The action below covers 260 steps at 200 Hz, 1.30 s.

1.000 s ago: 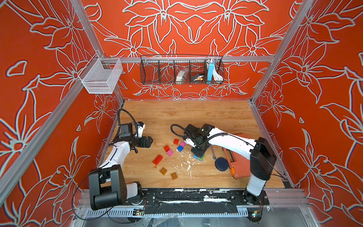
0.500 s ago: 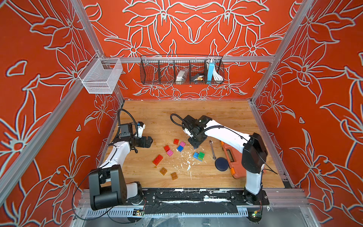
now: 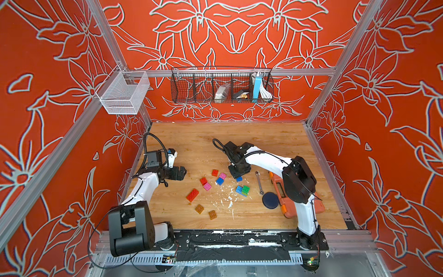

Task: Assemble the letter h with lego
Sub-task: Pick up the lego brick from the center of the board, then assemble the lego brick with the lego brick.

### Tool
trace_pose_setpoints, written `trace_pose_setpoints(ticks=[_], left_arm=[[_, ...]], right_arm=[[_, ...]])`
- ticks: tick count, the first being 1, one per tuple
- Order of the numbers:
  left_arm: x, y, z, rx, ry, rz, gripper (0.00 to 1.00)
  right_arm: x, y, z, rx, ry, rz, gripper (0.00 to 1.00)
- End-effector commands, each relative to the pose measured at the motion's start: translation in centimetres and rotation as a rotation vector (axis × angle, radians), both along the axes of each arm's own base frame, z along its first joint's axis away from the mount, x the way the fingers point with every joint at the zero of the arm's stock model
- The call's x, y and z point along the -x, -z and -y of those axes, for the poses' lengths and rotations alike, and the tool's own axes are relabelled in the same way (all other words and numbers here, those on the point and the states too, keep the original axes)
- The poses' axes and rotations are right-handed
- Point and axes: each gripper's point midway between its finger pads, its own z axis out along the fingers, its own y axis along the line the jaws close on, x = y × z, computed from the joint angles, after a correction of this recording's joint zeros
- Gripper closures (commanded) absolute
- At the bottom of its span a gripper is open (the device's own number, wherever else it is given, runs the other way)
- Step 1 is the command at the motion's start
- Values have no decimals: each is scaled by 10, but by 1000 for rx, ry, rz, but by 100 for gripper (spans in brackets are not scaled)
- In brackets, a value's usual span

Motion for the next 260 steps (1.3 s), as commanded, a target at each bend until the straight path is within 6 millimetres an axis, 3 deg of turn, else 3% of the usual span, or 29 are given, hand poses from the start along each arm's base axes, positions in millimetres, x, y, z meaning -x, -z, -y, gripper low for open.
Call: trace_pose_setpoints(ticks=[1, 55, 76, 126, 162, 196, 221, 260], left_arm=[[0, -3, 1, -4, 15, 13, 1], [0, -3, 1, -4, 16, 10, 0], [1, -3, 1, -6, 12, 9, 0], [1, -3, 1, -6, 12, 9, 0], [0, -3, 0, -6, 10, 6, 0], [-1, -1, 0, -4, 9, -3, 0], [0, -2, 0, -4, 8, 1, 0], [1, -2, 0, -6, 6, 4, 0]], right_arm=[[-1, 14, 2, 13, 46, -14, 51], [2, 33, 11, 46, 52, -48, 58], [3, 36, 13, 57, 48, -48, 67], [0, 13, 10, 45, -10, -14, 78], [17, -20, -23, -10, -177, -6, 77], [29, -38, -60, -69, -262, 6, 77], [36, -41, -72, -58, -297, -13, 77], [38, -28, -83, -28, -334, -36, 77]])
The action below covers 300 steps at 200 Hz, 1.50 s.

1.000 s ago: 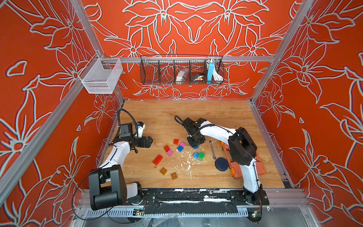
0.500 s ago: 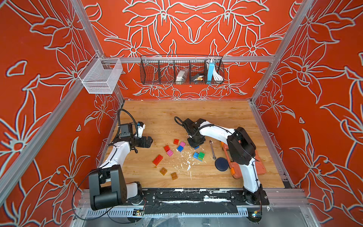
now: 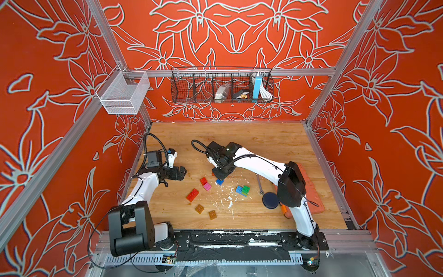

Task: Assemble the letter h with lego
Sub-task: Assemble the lego brick with the lego brick.

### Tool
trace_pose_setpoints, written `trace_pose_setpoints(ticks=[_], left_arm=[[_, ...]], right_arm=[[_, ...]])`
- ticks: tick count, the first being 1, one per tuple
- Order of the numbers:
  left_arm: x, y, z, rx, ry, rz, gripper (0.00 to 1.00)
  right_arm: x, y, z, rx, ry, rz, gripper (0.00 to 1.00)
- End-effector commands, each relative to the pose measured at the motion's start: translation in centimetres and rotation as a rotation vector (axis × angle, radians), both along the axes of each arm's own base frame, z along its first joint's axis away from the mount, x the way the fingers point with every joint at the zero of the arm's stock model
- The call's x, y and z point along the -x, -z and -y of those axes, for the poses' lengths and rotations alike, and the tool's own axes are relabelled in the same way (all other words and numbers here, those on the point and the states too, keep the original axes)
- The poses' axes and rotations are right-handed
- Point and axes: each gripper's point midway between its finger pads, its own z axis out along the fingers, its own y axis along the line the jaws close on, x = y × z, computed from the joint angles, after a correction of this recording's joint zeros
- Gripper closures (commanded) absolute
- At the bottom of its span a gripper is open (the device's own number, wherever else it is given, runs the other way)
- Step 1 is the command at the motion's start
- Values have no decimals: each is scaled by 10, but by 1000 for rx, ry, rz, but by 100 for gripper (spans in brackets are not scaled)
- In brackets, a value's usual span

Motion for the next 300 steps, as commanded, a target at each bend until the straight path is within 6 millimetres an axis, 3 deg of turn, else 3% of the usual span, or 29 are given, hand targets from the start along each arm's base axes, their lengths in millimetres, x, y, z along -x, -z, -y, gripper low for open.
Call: trace_pose_setpoints(ticks=[1, 78, 125, 213, 300], left_arm=[[1, -2, 0, -7, 6, 6, 0], [0, -2, 0, -5, 9, 5, 0], [0, -2, 0, -5, 9, 4, 0], [0, -2, 0, -4, 11, 1, 0], [0, -2, 1, -1, 14, 0, 0]], right_arm=[[8, 24, 9, 90, -20, -63, 77], [7, 48, 0, 120, -57, -99, 79], [3, 45, -2, 122, -76, -84, 80], [-3, 59, -7, 111, -129, -50, 80], [14, 77, 0, 123, -89, -144, 80]])
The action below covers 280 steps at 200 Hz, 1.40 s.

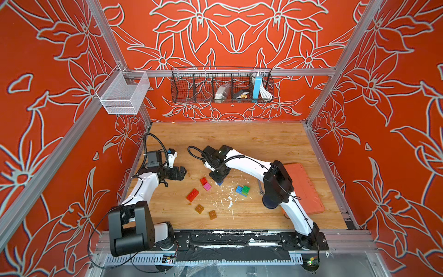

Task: Assemble the letter h with lego
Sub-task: Assemble the lego brick with the lego brick, then pick up the lego brick from the center of the board.

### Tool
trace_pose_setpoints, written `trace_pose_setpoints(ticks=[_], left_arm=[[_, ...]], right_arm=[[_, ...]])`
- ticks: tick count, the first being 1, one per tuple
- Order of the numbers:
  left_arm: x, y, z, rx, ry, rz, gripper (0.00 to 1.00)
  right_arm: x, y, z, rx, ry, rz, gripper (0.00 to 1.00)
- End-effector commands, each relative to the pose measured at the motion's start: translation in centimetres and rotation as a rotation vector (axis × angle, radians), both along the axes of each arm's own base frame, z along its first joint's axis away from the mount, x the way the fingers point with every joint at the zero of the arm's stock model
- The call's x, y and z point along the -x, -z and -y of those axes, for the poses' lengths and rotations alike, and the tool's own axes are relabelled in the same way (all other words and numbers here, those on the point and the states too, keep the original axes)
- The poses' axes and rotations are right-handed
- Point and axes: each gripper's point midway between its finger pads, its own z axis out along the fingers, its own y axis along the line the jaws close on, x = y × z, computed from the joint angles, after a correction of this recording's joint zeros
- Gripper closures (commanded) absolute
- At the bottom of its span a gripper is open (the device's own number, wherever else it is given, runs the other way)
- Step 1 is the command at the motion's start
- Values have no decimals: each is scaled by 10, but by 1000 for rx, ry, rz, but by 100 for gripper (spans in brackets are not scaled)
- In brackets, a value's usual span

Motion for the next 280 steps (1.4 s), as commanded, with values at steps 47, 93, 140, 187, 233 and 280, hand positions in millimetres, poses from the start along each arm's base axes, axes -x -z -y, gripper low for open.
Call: trace_pose_setpoints(ticks=[47, 93, 140, 187, 233, 280], left_arm=[[0, -2, 1, -1, 14, 0, 0], [0, -3, 1, -2, 13, 7, 0], [0, -2, 1, -3, 13, 3, 0], [0, -2, 1, -2, 12, 2, 0], [0, -3, 0, -7, 8, 11, 0], [0, -5, 1, 1, 6, 13, 0]], right_arm=[[27, 25, 9, 44, -6, -82, 81], [38, 47, 19, 145, -39, -66, 81], [45, 77, 45, 286, -32, -89, 84], [52, 71, 46, 278, -15, -106, 84], [40, 10, 35, 48, 32, -83, 83], [4, -27, 58, -29, 87, 18, 82]])
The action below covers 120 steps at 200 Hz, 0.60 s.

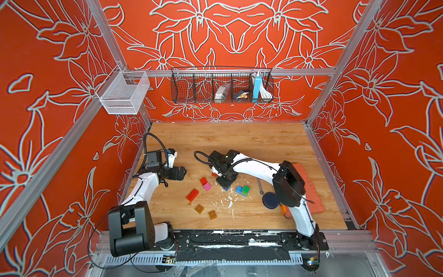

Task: Assemble the letter h with lego
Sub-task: Pick up the lego brick from the center of the board, then place the lego brick at the center of the board.

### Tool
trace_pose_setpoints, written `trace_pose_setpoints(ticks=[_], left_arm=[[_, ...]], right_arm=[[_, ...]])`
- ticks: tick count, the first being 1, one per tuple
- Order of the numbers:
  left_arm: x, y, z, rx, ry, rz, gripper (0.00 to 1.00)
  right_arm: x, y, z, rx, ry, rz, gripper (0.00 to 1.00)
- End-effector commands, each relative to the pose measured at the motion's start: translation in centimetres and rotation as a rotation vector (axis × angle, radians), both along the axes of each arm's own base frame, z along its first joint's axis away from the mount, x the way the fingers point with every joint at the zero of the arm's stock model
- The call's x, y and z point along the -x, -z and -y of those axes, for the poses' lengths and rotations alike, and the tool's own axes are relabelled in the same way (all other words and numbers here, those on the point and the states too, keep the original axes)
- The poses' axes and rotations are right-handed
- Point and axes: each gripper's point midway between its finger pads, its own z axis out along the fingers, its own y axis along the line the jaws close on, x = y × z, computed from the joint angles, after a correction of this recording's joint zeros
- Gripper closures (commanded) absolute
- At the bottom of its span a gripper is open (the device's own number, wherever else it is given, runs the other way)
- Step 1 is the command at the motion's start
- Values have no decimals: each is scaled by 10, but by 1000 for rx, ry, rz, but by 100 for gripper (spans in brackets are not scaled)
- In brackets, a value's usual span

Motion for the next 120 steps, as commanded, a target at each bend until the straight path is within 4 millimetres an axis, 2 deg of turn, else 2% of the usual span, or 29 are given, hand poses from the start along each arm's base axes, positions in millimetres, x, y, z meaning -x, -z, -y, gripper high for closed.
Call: trace_pose_setpoints(ticks=[1, 22, 46, 79, 120], left_arm=[[0, -4, 1, 1, 5, 11, 0], [2, -5, 1, 0, 7, 14, 0], [2, -9, 5, 15, 17, 32, 0], [2, -9, 3, 8, 14, 40, 0], [2, -9, 3, 3, 13, 42, 1]], right_arm=[[-18, -25, 12, -58, 44, 36, 82], [-43, -32, 27, -36, 69, 118, 82], [-64, -16, 43, 12, 86, 145, 81], [-63, -3, 39, 5, 93, 86, 76], [-59, -3, 39, -3, 100, 59, 58]])
